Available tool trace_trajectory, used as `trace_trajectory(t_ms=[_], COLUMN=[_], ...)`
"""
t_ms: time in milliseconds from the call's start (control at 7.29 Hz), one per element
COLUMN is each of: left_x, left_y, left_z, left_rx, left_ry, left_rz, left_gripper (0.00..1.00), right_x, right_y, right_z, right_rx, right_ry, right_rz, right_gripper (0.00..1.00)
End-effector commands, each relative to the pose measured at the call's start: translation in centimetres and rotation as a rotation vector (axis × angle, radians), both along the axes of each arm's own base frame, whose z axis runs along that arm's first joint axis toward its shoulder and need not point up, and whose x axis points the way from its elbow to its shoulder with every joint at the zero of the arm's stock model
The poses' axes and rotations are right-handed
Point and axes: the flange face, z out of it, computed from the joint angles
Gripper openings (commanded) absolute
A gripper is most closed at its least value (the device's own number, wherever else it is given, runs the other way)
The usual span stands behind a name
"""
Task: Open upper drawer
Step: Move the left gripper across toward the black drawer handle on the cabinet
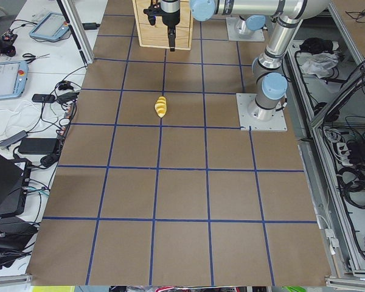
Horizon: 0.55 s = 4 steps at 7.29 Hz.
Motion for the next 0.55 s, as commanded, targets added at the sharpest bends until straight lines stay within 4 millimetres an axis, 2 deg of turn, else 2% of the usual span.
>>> trace_trajectory(t_ms=[0, 137, 412], left_x=[-4.7, -8.2, -12.8], left_y=[-1.1, -1.8, -2.8], left_z=[-0.3, -1.2, -3.1], left_rx=[-0.083, -0.119, -0.121], left_ry=[0.009, 0.037, 0.158], left_rz=[-0.047, 0.005, 0.041], left_gripper=[1.0, 1.0, 1.0], right_x=[-0.1, 0.0, 0.0], right_y=[0.0, 0.0, 0.0], right_z=[0.0, -0.1, 0.0], right_rx=[0.0, 0.001, 0.0], right_ry=[0.0, 0.0, 0.0], right_rz=[-0.002, 0.0, 0.0], right_gripper=[1.0, 1.0, 1.0])
